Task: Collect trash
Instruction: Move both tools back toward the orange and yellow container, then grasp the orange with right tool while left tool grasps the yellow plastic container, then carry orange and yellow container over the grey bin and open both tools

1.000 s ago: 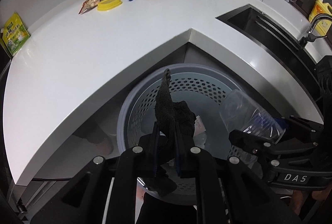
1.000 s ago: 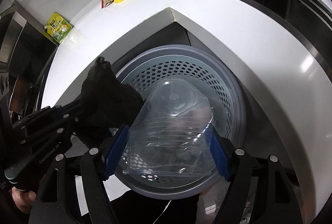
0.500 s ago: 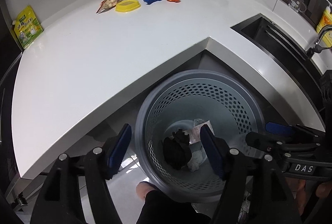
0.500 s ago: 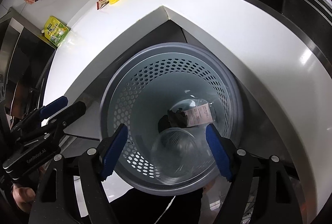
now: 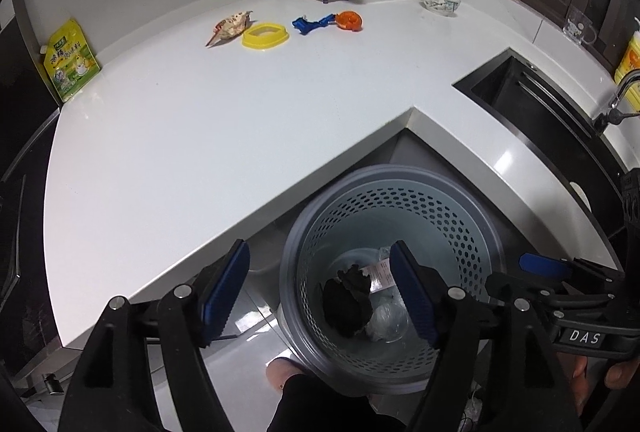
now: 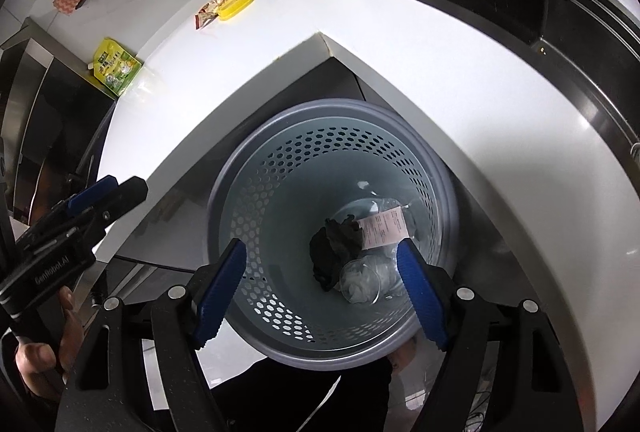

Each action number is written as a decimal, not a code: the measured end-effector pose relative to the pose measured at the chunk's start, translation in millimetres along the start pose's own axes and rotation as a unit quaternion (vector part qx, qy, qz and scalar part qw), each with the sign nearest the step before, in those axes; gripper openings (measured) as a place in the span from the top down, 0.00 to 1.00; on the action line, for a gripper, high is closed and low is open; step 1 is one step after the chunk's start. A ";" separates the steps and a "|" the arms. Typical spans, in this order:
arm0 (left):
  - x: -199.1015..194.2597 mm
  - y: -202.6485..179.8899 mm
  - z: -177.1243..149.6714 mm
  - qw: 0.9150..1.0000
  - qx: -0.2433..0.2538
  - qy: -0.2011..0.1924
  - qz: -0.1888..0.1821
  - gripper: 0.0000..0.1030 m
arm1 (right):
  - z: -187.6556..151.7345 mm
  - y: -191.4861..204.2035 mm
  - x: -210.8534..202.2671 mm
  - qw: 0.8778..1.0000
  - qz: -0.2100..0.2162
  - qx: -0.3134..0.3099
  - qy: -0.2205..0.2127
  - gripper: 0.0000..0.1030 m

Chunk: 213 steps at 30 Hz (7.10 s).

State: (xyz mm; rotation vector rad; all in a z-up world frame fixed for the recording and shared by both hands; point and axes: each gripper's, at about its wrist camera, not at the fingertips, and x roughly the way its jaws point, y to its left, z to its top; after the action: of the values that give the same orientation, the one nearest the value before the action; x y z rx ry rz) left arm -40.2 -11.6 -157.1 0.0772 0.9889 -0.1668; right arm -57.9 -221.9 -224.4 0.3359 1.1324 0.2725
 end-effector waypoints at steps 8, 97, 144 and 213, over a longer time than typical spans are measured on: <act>-23.0 7.4 21.7 0.999 -0.022 -0.032 0.018 0.26 | 14.6 11.9 -20.0 1.000 0.007 -0.023 -0.020 0.28; 232.8 96.9 268.5 0.997 -0.065 -0.034 0.010 0.08 | 357.7 25.8 140.6 0.985 -0.037 -0.113 -0.125 0.72; 47.4 63.8 161.7 0.996 -0.032 -0.088 0.008 0.30 | 179.1 63.2 6.5 0.988 -0.014 -0.062 -0.139 0.73; 31.9 -14.8 -10.8 0.999 0.024 0.037 -0.011 0.17 | -19.5 -10.3 8.6 1.000 -0.027 0.003 -0.011 0.38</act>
State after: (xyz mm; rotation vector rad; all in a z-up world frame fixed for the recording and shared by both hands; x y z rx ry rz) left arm -34.5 -28.0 -189.6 0.1172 1.0595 -0.2095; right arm -71.9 -225.8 -243.2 0.3124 1.1189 0.2187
